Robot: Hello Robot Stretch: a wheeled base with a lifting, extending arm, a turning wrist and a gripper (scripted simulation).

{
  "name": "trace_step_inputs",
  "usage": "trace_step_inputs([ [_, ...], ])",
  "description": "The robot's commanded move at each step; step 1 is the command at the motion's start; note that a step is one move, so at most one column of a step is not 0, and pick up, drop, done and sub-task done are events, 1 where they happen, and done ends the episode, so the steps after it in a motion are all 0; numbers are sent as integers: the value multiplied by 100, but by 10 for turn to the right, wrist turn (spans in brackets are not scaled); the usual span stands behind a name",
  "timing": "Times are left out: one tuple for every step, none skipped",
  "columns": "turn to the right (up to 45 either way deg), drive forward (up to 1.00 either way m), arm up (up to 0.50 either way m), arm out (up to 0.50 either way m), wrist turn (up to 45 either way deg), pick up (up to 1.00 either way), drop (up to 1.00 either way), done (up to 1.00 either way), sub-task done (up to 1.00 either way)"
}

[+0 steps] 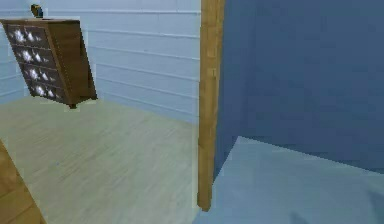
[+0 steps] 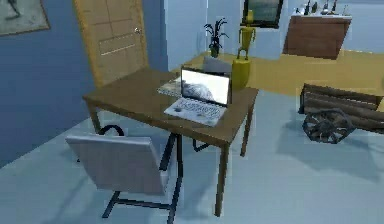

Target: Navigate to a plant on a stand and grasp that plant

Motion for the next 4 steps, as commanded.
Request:
trace_step_inputs([
  [0, 55, 0, 0, 0, 0, 0, 0, 0],
  [-450, 0, 0, 0, 0, 0, 0, 0, 0],
  [-150, 0, 0, 0, 0, 0, 0, 0, 0],
  [0, 100, 0, 0, 0, 0, 0, 0, 0],
])
